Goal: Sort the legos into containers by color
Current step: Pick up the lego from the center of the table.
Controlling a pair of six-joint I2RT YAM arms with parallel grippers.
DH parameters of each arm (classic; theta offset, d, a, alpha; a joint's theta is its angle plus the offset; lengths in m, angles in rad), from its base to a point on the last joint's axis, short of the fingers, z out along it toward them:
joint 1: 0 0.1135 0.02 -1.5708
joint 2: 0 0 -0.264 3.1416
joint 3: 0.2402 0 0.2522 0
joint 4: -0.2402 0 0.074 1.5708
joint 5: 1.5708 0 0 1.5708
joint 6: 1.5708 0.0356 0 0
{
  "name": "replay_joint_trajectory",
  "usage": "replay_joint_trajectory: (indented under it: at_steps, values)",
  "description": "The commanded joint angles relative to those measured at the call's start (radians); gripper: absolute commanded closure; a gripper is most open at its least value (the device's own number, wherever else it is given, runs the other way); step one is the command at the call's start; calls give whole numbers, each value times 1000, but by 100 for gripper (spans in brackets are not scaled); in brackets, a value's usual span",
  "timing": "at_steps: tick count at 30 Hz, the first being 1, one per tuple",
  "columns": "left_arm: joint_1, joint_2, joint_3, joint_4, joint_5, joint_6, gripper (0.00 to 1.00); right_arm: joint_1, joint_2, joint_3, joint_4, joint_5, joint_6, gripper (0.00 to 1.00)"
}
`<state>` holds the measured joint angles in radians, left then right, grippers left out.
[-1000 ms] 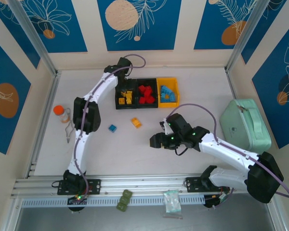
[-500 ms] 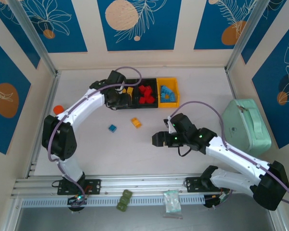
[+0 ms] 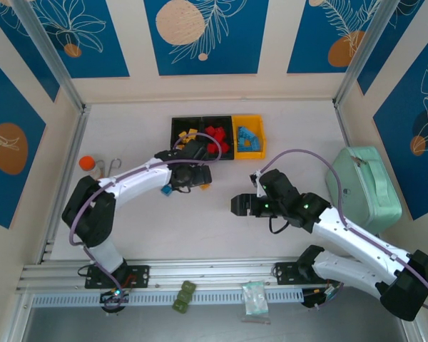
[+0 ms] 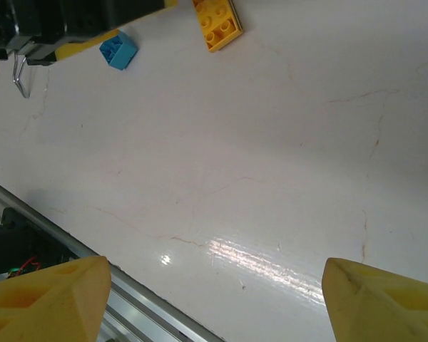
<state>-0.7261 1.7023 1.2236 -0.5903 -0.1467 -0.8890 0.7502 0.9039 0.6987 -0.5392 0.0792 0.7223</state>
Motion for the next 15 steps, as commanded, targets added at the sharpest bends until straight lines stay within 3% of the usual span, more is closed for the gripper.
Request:
replay_joint_trajectory:
  at_steps: [1,8,15]
  values:
    - [-23,51,24,33,-92,-101,9,-6,-39,-32,-7,-2,3,22]
    - [-30,222,162,-30,-108,-128,8,-41,-92,-91,-1,-27,24,22]
    - [-36,314,218,-58,-123,-141,23,-81,-109,-113,-5,-63,27,23]
